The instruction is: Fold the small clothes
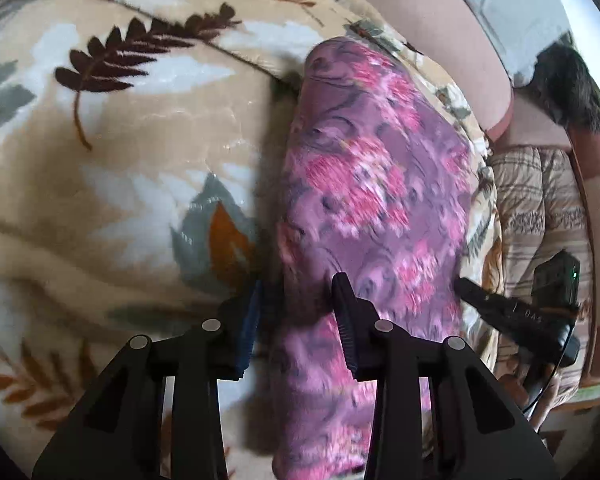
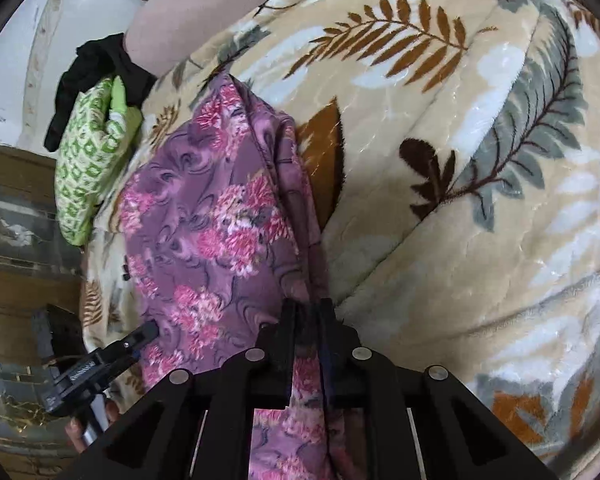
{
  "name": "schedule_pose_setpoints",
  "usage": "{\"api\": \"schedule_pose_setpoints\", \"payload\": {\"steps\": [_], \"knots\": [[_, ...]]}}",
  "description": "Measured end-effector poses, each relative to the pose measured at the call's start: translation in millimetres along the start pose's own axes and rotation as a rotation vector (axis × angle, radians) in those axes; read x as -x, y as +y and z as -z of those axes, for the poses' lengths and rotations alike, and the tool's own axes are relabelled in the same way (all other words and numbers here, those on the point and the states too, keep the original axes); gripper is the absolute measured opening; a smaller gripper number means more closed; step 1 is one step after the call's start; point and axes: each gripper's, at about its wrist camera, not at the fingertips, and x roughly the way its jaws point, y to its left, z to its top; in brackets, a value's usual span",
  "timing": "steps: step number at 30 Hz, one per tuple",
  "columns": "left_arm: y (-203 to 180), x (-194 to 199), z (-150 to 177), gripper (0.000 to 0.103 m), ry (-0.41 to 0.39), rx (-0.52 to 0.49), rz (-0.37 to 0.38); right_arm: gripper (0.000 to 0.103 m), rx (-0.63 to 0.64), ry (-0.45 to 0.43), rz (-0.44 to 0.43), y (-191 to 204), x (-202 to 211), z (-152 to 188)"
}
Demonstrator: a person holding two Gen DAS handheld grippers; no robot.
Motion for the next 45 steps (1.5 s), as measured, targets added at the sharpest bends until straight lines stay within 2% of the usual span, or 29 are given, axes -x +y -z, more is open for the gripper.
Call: {"api": "schedule_pose_setpoints", "payload": {"steps": [1,2,3,4,5,7,10,12,14,15,16,17,18,19,20,22,23,26,28,33,35,37,39,40,42,44,45], "knots": [[-2,6,8,0.034,-0.011,-0.017,0.015,0.011,0.006,-0.008,-0.001,0,4,4],[-2,12,15,0.038,-0.025,-0.025,0.021,0.012,0.016,-0.025,-0.009,-1,13,12],[-1,18,26,0.050,-0.048,-0.029,0.031,0.013,0.019,-0.039,-0.014,-2,19,19],[1,26,42,0.058,-0.078,-0.033,0.044,0.021,0.016,-0.053,-0.016,-3,25,30],[3,29,54,0.066,-0.096,-0.032,0.045,0.047,0.010,-0.062,-0.015,-5,30,42],[7,29,72,0.066,-0.095,-0.021,0.040,0.078,0.002,-0.076,-0.017,-4,34,64],[11,20,85,0.066,-0.059,-0.006,0.049,0.078,0.004,-0.091,-0.020,-4,38,92],[12,15,89,0.066,-0.054,0.001,0.048,0.074,0.005,-0.056,-0.009,-4,29,98],[10,12,89,0.066,-0.064,-0.007,0.038,0.053,0.002,-0.028,0.018,-5,17,95],[10,12,91,0.066,-0.070,-0.011,0.035,0.047,-0.009,-0.008,0.029,-7,11,93],[8,13,92,0.065,-0.076,-0.015,0.029,0.030,-0.010,0.013,0.039,-8,6,92],[8,15,95,0.045,-0.085,-0.011,0.016,0.013,-0.006,0.021,0.058,-5,3,92],[9,17,99,0.018,-0.086,-0.013,0.022,0.013,0.007,0.011,0.093,-5,7,94],[9,20,103,0.015,-0.087,-0.022,0.037,0.011,0.020,-0.008,0.097,-4,14,96],[8,24,108,0.015,-0.114,-0.035,0.011,0.010,0.042,-0.024,0.086,-1,20,98],[6,19,112,0.016,-0.125,-0.061,-0.039,0.010,0.096,-0.037,0.141,7,21,97],[5,13,111,0.016,-0.119,-0.076,-0.073,0.010,0.097,-0.015,0.168,7,13,97],[1,10,109,0.016,-0.132,-0.098,-0.093,0.010,0.120,0.016,0.221,10,0,95],[3,10,109,0.017,-0.129,-0.099,-0.089,0.010,0.115,0.015,0.205,8,2,95],[4,12,108,0.034,-0.131,-0.087,-0.086,0.012,-0.034,-0.006,0.060,-16,12,89],[-2,13,109,0.038,-0.138,-0.109,-0.114,0.015,-0.062,-0.034,0.041,-21,18,87],[-8,17,112,0.048,-0.157,-0.139,-0.132,0.015,-0.079,-0.053,0.026,-24,22,86],[-12,22,112,0.064,-0.182,-0.158,-0.121,0.015,-0.090,-0.077,0.020,-26,29,85],[-12,23,112,0.066,-0.185,-0.157,-0.112,0.016,-0.092,-0.091,0.018,-26,32,85],[-8,21,109,0.066,-0.177,-0.132,-0.095,0.025,-0.092,-0.107,0.005,-29,37,86],[-2,18,106,0.066,-0.160,-0.092,-0.071,0.057,-0.094,-0.123,0.005,-27,39,84],[1,17,105,0.066,-0.155,-0.077,-0.055,0.061,-0.089,-0.130,0.016,-24,39,85]]}}
